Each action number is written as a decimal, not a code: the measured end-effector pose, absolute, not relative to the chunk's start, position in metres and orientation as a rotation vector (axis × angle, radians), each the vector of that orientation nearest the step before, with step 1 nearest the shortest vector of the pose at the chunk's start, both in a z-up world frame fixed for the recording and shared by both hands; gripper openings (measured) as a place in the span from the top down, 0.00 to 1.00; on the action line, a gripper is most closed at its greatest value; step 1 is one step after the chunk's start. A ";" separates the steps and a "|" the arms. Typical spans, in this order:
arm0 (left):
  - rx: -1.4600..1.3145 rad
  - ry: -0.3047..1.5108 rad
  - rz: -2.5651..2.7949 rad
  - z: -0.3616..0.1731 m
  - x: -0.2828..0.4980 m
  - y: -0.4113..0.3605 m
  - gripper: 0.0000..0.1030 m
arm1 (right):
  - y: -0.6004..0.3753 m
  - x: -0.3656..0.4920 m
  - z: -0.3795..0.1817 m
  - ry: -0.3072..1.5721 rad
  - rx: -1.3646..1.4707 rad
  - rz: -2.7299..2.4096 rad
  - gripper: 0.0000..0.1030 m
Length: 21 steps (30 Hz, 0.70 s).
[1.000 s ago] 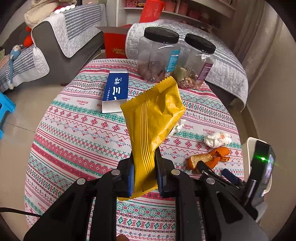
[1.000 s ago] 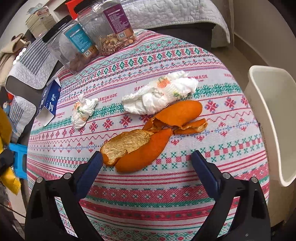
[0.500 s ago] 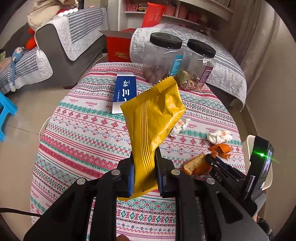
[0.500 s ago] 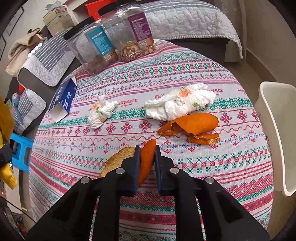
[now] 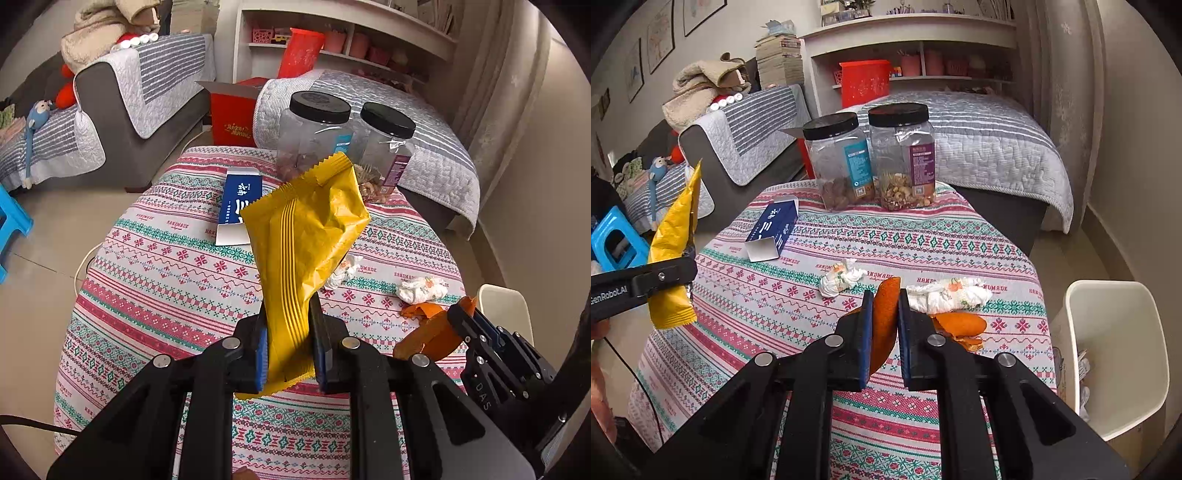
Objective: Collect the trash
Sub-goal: 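Carry the orange peel over the bin with the right tool and release it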
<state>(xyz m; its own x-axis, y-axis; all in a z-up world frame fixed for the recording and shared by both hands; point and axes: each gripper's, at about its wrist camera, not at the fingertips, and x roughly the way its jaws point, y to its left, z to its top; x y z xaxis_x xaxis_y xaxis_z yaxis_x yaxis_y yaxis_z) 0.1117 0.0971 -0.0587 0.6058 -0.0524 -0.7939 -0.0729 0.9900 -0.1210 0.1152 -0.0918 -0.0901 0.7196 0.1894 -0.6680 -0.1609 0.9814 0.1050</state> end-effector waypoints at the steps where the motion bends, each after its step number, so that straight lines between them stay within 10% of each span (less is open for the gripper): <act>1: -0.147 0.918 0.012 -0.058 0.111 0.095 0.82 | -0.094 0.113 -0.086 0.730 0.037 0.196 0.89; 21: -0.141 0.854 -0.073 -0.041 0.114 0.032 0.82 | -0.195 0.087 -0.030 0.523 0.054 0.002 0.89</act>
<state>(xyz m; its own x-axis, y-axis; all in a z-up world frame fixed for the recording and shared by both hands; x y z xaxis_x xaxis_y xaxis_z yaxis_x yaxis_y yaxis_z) 0.1144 0.0316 -0.0413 0.6553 -0.1208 -0.7456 0.0074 0.9881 -0.1536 0.0870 -0.1946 -0.0295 0.8664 0.0159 -0.4991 0.0115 0.9986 0.0518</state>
